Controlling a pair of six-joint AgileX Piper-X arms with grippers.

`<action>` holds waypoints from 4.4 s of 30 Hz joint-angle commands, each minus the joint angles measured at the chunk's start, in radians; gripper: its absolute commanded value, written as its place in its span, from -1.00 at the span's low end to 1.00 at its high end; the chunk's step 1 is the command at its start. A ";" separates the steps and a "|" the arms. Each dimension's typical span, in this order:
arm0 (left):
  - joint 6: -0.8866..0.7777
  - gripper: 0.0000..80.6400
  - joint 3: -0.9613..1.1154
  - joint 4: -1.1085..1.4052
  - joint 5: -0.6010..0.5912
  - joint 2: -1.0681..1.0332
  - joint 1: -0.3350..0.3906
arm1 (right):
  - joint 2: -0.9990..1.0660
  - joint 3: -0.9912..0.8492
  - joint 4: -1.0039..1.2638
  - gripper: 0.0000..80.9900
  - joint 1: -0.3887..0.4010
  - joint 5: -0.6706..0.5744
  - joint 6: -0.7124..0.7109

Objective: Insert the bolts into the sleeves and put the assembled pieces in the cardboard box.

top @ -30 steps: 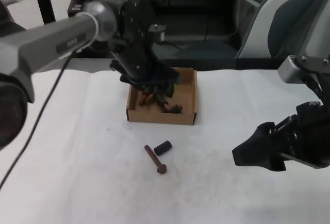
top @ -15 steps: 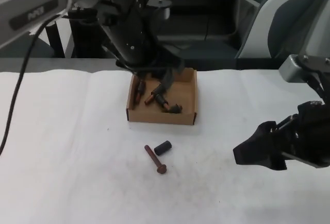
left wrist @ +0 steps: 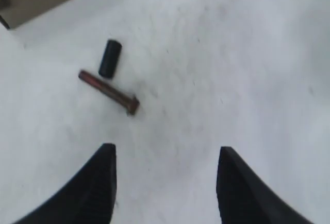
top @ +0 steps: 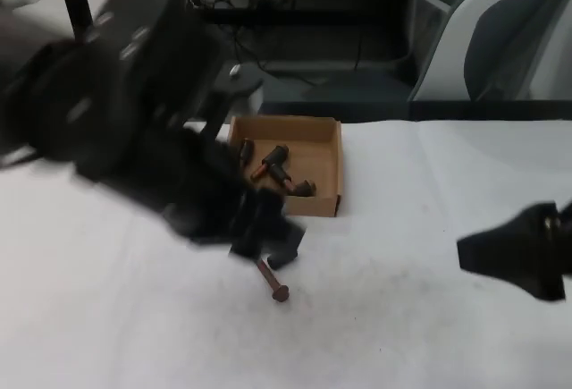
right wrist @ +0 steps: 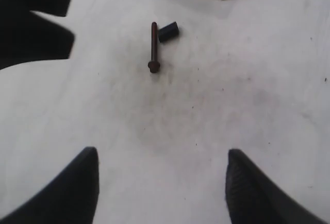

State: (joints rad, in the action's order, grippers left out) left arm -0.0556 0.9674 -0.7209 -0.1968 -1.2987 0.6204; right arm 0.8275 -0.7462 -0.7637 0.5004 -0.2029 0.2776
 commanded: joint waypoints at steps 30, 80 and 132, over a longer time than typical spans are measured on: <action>-0.072 0.43 -0.347 0.083 0.245 0.623 0.119 | 0.047 0.183 0.188 0.73 0.016 -0.029 0.529; 0.004 0.43 -0.345 0.151 0.250 0.740 0.006 | 1.211 -0.752 0.014 0.47 0.160 0.175 0.952; 0.121 0.43 -0.345 0.093 0.248 0.740 0.006 | 1.195 -0.753 0.004 -0.99 0.162 0.203 0.586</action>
State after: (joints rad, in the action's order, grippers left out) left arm 0.0110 0.6209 -0.6208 0.0549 -0.5696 0.6290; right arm 2.0768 -1.4968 -0.7524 0.6619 0.0000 0.9380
